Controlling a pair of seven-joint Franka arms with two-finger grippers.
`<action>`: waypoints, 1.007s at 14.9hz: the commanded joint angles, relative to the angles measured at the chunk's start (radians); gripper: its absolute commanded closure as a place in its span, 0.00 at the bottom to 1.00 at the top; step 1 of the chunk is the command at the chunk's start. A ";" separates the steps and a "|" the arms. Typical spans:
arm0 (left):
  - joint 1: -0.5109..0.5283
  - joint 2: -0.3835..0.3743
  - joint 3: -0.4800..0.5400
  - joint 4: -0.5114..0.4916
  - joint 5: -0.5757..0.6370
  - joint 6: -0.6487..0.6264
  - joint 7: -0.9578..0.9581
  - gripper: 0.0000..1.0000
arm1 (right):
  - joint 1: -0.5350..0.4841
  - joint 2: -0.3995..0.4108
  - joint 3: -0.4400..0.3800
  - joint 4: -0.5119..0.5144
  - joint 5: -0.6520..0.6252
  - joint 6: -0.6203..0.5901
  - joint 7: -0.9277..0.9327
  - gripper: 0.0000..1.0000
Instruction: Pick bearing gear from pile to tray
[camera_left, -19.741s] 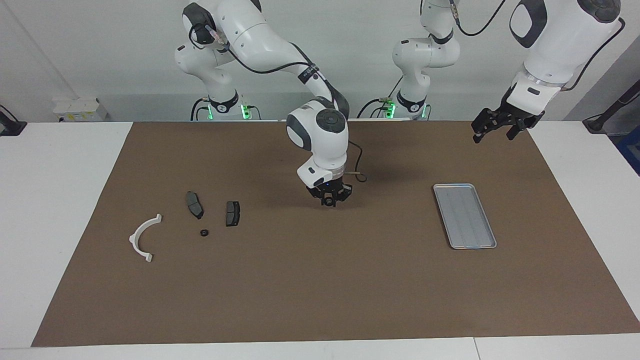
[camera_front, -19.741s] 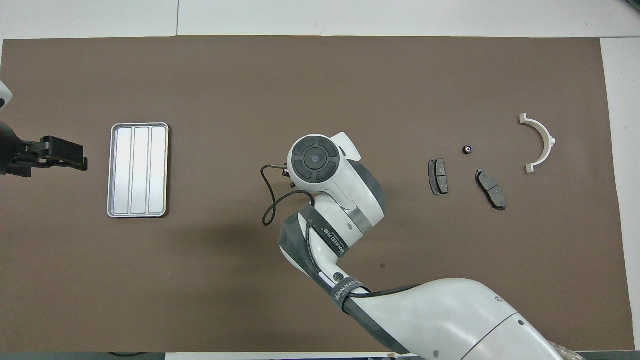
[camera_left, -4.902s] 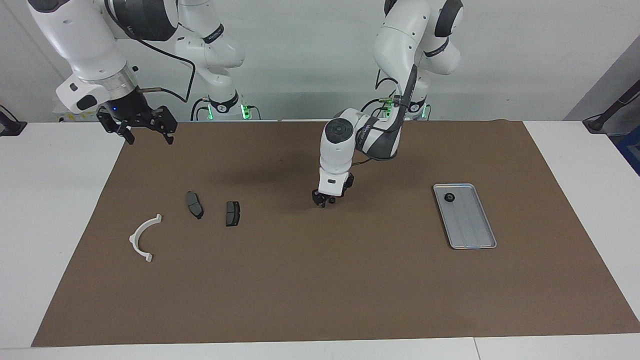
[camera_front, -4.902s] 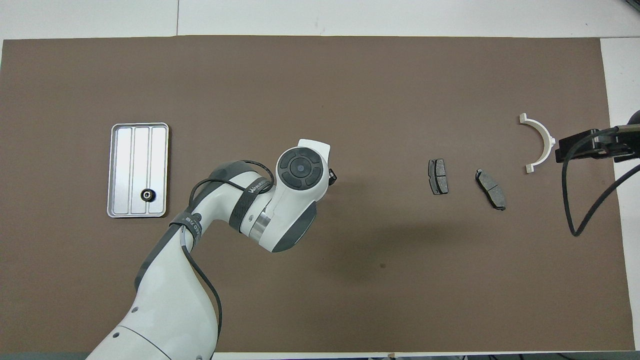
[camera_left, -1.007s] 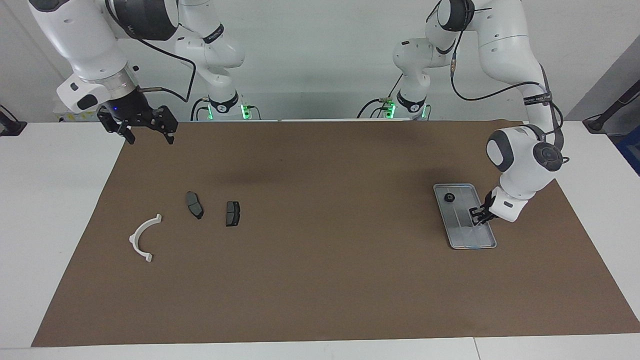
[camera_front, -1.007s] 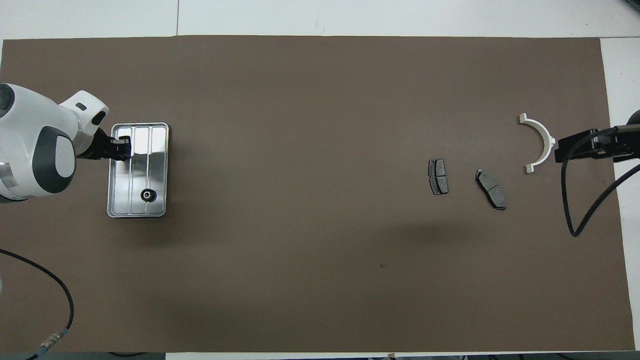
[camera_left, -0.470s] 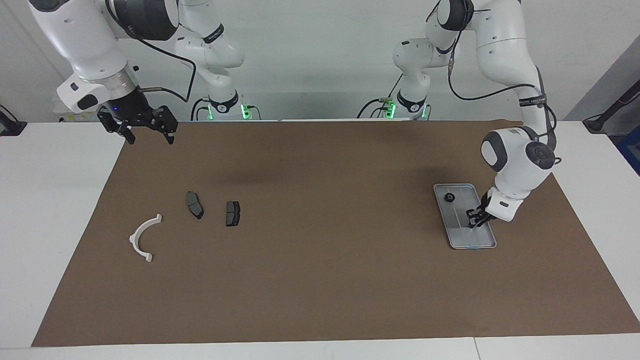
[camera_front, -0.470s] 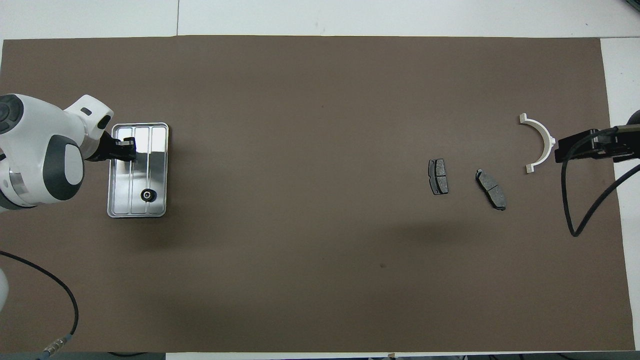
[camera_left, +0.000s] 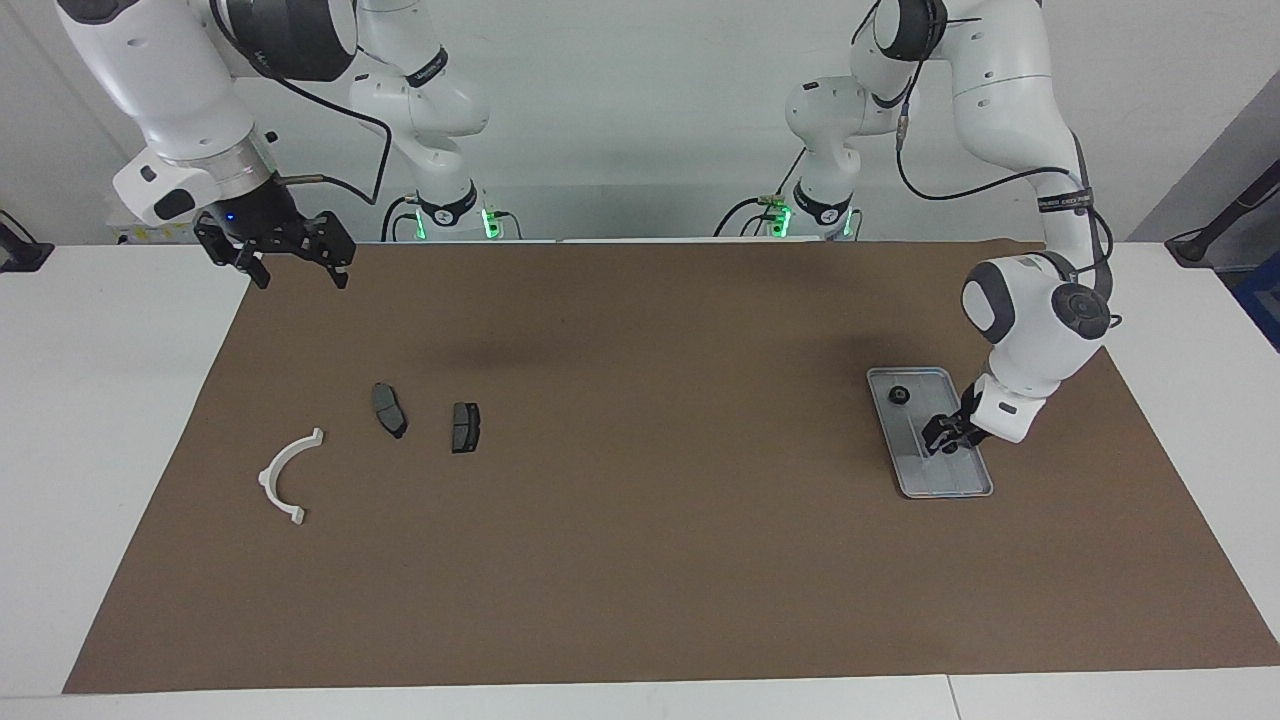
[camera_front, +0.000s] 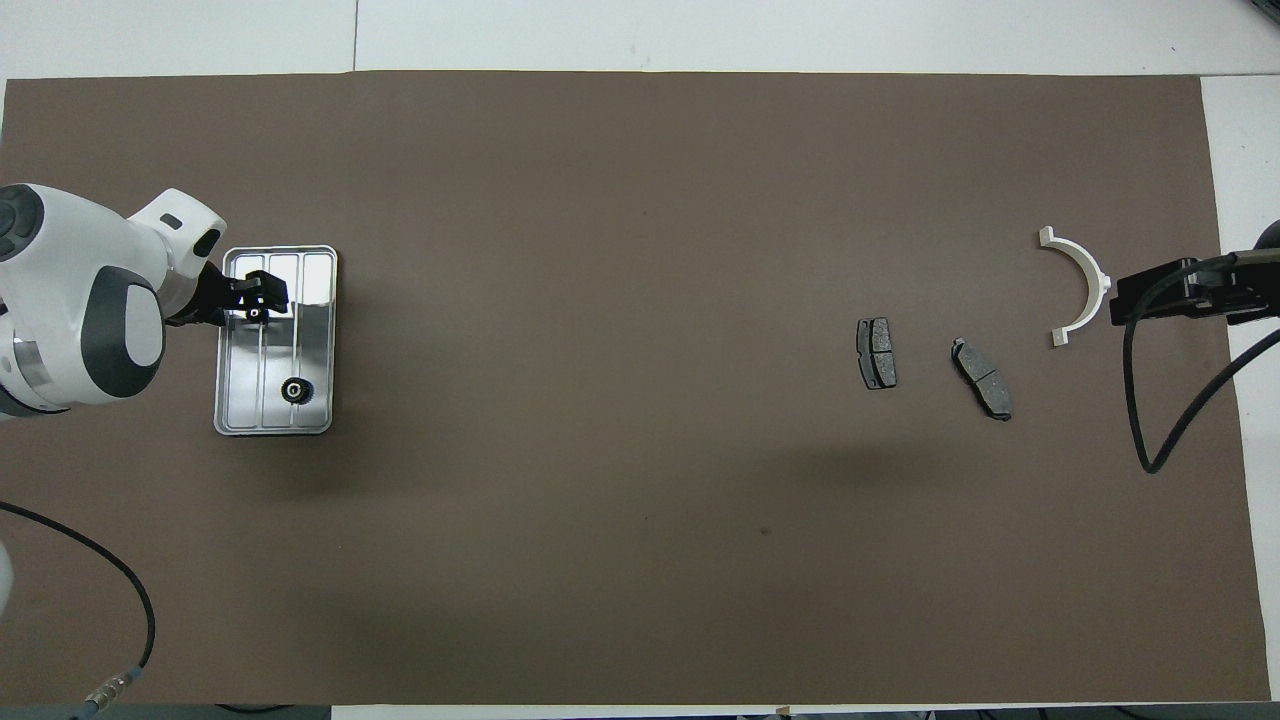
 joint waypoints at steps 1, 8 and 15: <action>0.019 -0.053 0.005 0.071 -0.008 -0.130 -0.001 0.00 | -0.017 -0.020 0.008 -0.025 0.021 0.012 0.009 0.00; 0.018 -0.257 0.003 0.077 -0.007 -0.363 -0.002 0.00 | -0.017 -0.022 0.008 -0.025 0.021 0.012 0.009 0.00; 0.012 -0.343 -0.003 0.216 -0.007 -0.651 0.001 0.00 | -0.017 -0.020 0.008 -0.025 0.021 0.012 0.006 0.00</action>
